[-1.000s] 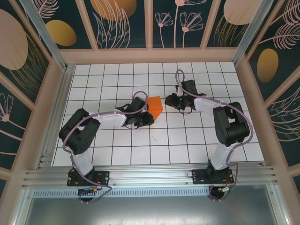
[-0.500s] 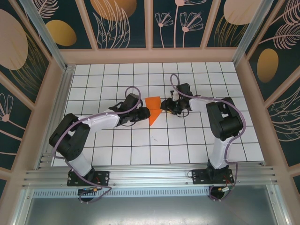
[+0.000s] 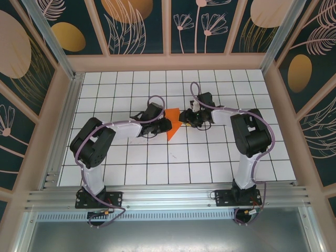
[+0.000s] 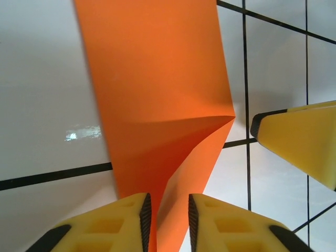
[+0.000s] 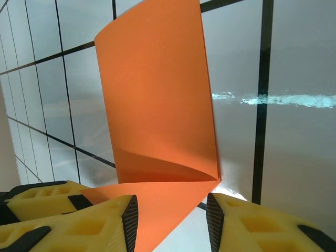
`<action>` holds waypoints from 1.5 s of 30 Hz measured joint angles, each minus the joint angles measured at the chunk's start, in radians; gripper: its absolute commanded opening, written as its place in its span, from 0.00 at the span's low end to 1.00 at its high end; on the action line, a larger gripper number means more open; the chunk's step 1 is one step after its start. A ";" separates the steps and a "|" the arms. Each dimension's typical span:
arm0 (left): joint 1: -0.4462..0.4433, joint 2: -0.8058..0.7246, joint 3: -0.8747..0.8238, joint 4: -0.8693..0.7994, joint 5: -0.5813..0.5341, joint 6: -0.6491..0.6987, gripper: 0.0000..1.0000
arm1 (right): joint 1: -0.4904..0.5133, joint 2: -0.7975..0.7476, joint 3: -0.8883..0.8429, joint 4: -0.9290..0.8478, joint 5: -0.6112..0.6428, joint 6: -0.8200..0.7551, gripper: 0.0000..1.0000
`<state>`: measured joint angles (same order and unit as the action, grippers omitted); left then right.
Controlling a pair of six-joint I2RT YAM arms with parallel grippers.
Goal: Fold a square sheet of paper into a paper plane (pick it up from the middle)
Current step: Third fold the triangle at the center of the table, then fourth fold the wing at the center of the table.
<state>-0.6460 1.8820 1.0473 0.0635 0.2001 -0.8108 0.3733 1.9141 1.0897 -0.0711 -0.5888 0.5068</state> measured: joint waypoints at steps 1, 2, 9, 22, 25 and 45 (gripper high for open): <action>0.002 0.002 0.000 0.004 0.004 0.003 0.21 | 0.000 0.000 0.000 0.000 -0.003 0.000 0.41; 0.004 0.006 0.000 0.009 0.012 0.008 0.18 | 0.000 0.000 0.000 0.000 -0.008 0.000 0.41; 0.036 0.016 -0.028 0.067 0.074 0.023 0.02 | 0.000 0.000 -0.002 0.007 -0.019 -0.002 0.40; 0.105 0.016 -0.181 0.270 0.225 -0.055 0.01 | 0.004 0.032 0.000 0.007 -0.066 -0.005 0.40; 0.108 0.016 -0.196 0.310 0.258 -0.075 0.00 | 0.011 0.048 0.007 0.006 -0.068 -0.011 0.40; 0.111 -0.064 -0.234 0.420 0.344 -0.138 0.00 | 0.020 0.042 0.016 0.000 -0.056 -0.004 0.45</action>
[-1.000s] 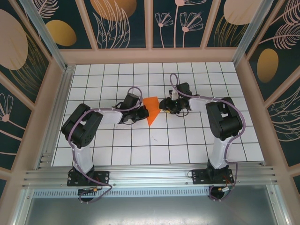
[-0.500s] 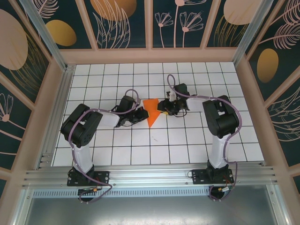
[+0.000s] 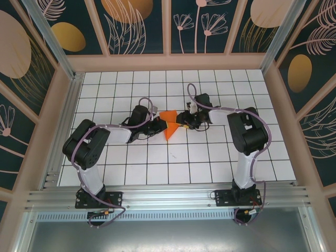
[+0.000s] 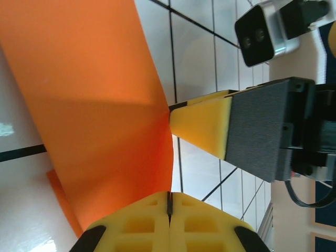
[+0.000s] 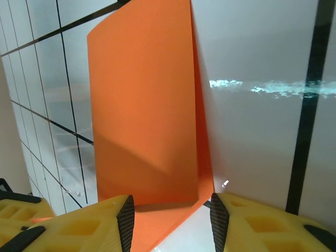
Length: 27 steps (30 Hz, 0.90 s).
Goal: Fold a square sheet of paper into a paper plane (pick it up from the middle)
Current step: Fourth fold the wing at the center of the table.
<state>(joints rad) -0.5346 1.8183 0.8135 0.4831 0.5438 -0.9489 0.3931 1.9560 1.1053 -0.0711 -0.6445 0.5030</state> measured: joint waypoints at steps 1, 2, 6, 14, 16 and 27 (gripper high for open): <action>0.000 -0.004 -0.001 0.005 0.002 -0.001 0.00 | 0.000 -0.004 -0.005 0.001 -0.003 0.002 0.45; 0.000 -0.005 -0.002 0.010 0.003 -0.003 0.00 | 0.000 -0.006 -0.010 0.006 -0.010 0.005 0.45; 0.000 -0.006 -0.005 0.016 0.010 -0.011 0.00 | -0.001 -0.009 -0.034 0.039 -0.044 0.026 0.45; 0.000 -0.006 -0.010 0.023 0.021 -0.016 0.00 | -0.013 -0.010 -0.080 0.142 -0.125 0.080 0.45; 0.000 -0.006 -0.010 0.023 0.023 -0.018 0.00 | -0.016 -0.010 -0.088 0.161 -0.140 0.092 0.46; 0.000 -0.006 -0.010 0.037 0.025 -0.025 0.00 | -0.019 -0.010 -0.101 0.251 -0.177 0.171 0.47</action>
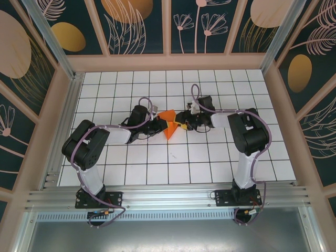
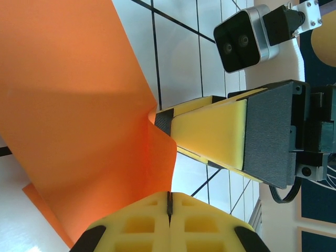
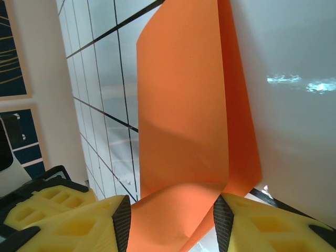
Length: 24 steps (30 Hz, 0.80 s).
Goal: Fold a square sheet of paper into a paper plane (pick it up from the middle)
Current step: Fourth fold the wing at the center of the table.
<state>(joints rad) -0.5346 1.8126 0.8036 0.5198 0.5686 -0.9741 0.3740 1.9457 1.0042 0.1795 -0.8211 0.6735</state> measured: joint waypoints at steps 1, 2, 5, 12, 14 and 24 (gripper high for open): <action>0.000 0.000 0.000 0.000 0.000 0.000 0.00 | 0.000 0.000 -0.002 0.007 -0.004 0.006 0.46; 0.000 0.000 0.000 0.000 -0.001 0.000 0.00 | 0.000 0.000 -0.003 0.014 -0.009 0.011 0.46; 0.000 0.000 0.000 -0.002 -0.005 0.000 0.00 | 0.000 0.000 -0.016 0.035 -0.019 0.020 0.42; 0.000 0.000 -0.001 -0.033 -0.031 0.000 0.00 | 0.000 0.000 -0.039 0.061 -0.021 0.034 0.31; 0.000 0.000 -0.001 -0.037 -0.031 0.000 0.00 | 0.000 0.000 -0.039 0.061 -0.017 0.032 0.29; 0.000 0.000 -0.002 -0.046 -0.031 0.000 0.00 | 0.000 0.023 -0.034 0.047 0.050 0.008 0.27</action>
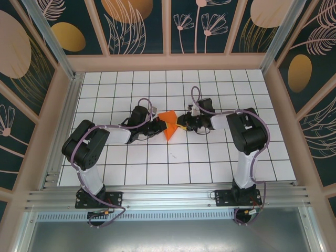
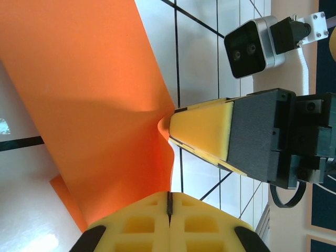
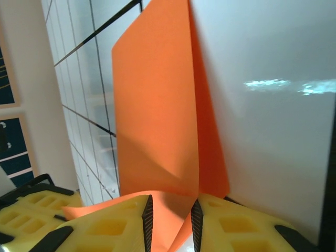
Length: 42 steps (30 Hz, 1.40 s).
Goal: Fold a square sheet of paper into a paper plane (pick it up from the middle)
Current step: Fourth fold the wing at the center of the table.
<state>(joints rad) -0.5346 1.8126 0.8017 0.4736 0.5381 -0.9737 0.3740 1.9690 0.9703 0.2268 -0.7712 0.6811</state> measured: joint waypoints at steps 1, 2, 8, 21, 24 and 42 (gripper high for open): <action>0.000 0.000 0.000 0.000 0.000 0.000 0.00 | 0.000 0.004 0.001 -0.002 0.005 -0.002 0.27; 0.000 0.000 0.000 0.000 0.000 0.000 0.00 | 0.000 0.007 0.003 -0.004 0.005 -0.002 0.27; 0.000 0.000 -0.002 -0.005 0.000 0.000 0.00 | 0.002 0.013 0.016 -0.004 0.011 0.002 0.18; 0.000 -0.077 -0.007 -0.134 -0.119 0.045 0.35 | 0.016 -0.054 -0.068 0.005 0.127 0.068 0.00; -0.002 -0.145 -0.011 -0.156 -0.158 0.066 0.36 | 0.040 -0.131 -0.118 -0.014 0.216 0.114 0.00; -0.248 -0.119 -0.011 -0.175 -0.316 0.364 0.46 | 0.126 -0.338 -0.214 -0.186 0.540 0.446 0.00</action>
<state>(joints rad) -0.7830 1.6939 0.7910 0.2985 0.2218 -0.6094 0.4995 1.6306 0.7559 0.0406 -0.2310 1.1267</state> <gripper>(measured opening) 0.455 0.047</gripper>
